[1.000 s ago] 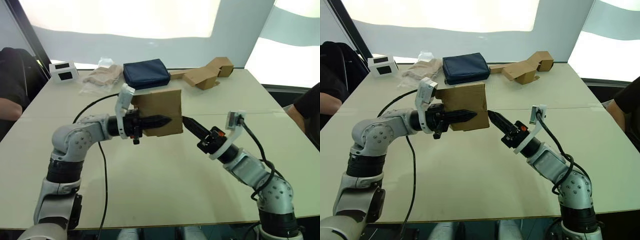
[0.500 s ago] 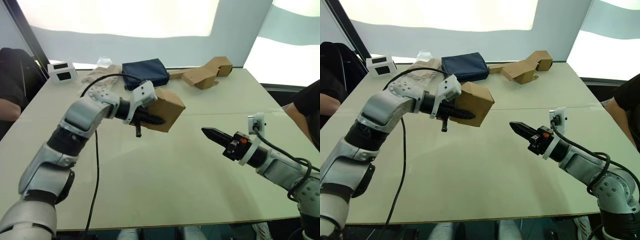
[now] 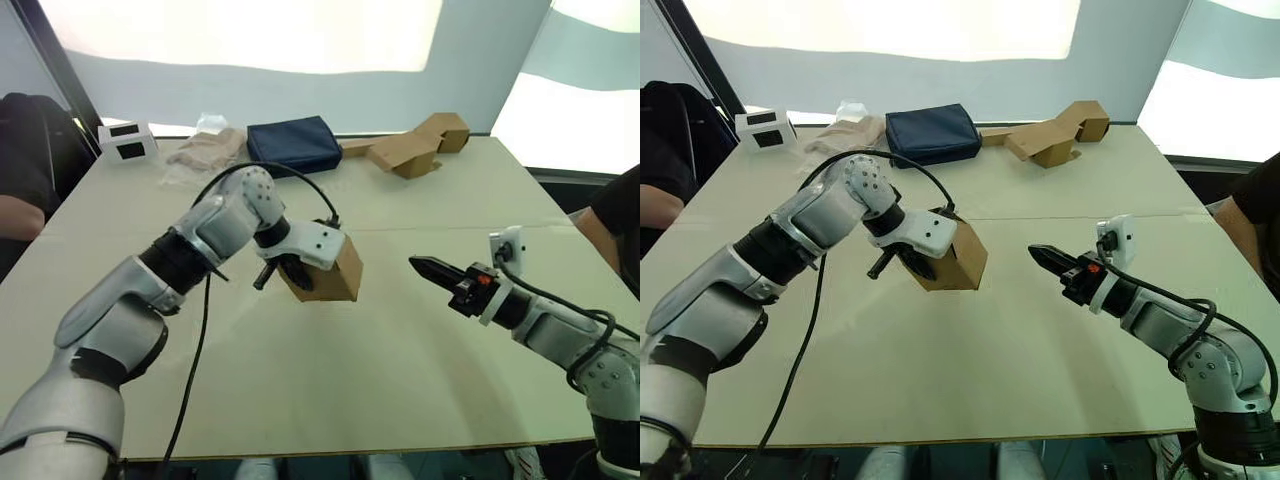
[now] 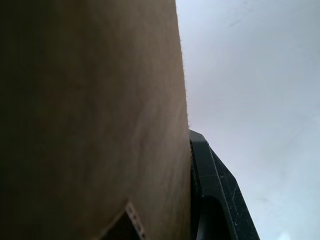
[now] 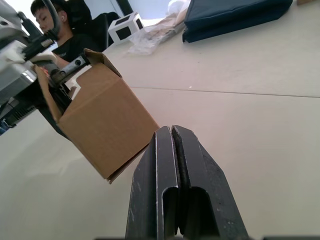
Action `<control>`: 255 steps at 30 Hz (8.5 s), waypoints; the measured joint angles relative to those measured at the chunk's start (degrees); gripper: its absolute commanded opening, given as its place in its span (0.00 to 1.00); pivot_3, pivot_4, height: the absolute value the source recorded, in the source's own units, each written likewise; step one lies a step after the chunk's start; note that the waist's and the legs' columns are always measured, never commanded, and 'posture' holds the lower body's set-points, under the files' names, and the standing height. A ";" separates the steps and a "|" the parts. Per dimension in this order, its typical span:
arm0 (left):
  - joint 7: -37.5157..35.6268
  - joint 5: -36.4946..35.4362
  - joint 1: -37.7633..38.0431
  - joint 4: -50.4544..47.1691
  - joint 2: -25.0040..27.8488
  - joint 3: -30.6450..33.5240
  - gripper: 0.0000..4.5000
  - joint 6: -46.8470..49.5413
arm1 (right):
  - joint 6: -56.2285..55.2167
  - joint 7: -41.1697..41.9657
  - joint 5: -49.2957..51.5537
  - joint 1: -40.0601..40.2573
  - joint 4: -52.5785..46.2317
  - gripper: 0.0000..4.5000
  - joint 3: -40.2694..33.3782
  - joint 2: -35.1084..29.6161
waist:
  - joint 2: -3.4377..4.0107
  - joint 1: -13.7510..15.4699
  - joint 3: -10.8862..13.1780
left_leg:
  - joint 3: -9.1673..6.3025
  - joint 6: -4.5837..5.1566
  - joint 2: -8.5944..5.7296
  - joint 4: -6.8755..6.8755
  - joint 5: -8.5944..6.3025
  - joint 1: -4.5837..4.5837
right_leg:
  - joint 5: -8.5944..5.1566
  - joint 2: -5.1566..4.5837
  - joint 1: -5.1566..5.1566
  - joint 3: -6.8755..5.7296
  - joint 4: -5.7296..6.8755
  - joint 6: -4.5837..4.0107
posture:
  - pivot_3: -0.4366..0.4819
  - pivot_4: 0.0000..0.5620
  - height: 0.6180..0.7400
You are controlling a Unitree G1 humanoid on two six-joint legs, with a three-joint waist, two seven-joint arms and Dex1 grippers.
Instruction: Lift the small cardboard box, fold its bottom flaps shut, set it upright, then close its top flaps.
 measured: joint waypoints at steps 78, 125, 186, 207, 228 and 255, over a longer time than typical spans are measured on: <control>23.34 -20.75 33.56 1.36 -4.45 31.79 0.01 12.02 | -0.52 13.18 -37.09 -4.50 1.20 0.00 19.67 1.88 | 0.07 -0.22 -0.03 | 0.00 0.00 -0.01 0.12 0.01 0.21 | 0.14 0.00 0.14 -0.06 0.25 0.28 | 0.48 0.27 1.00; 24.51 -22.55 33.14 -3.92 -7.52 29.91 0.01 11.60 | -12.00 21.94 -35.45 -9.18 11.69 0.00 17.28 9.06 | 0.06 -0.07 -0.18 | -0.01 -0.03 -0.02 0.13 0.02 0.44 | 0.14 -0.03 0.44 -0.07 0.23 0.26 | 0.48 0.27 1.00; 16.59 -20.50 21.29 16.63 -13.28 35.45 0.01 9.42 | -6.19 23.62 -34.88 -11.14 5.12 0.00 24.92 6.70 | -0.02 -0.21 -0.15 | -0.11 0.02 0.00 0.05 -0.02 0.20 | 0.14 -0.02 0.17 -0.13 0.18 0.28 | 0.48 0.27 1.00; 14.66 -27.24 35.87 -9.56 -2.78 29.51 0.01 18.26 | -1.55 22.42 -31.68 -10.83 4.83 0.00 22.50 8.69 | -0.01 -0.17 -0.15 | -0.06 0.00 0.01 0.10 0.00 0.24 | 0.03 -0.04 0.19 -0.09 0.20 0.07 | 0.48 0.27 1.00; 14.35 -25.84 34.74 -7.79 -3.48 27.52 0.01 13.79 | -1.62 21.61 -29.00 -27.14 14.27 0.00 18.38 8.90 | 0.02 -0.16 -0.16 | 0.02 0.00 -0.02 0.11 0.00 0.26 | 0.06 -0.09 0.24 -0.07 0.17 0.12 | 0.48 0.27 1.00; 17.78 -27.60 23.92 6.47 -9.89 31.81 0.01 18.15 | -4.18 25.29 -38.25 -17.62 9.62 0.00 24.91 7.87 | 0.02 -0.15 -0.18 | -0.05 0.00 -0.04 0.13 0.00 0.23 | 0.14 -0.06 0.24 -0.11 0.16 0.26 | 0.48 0.27 1.00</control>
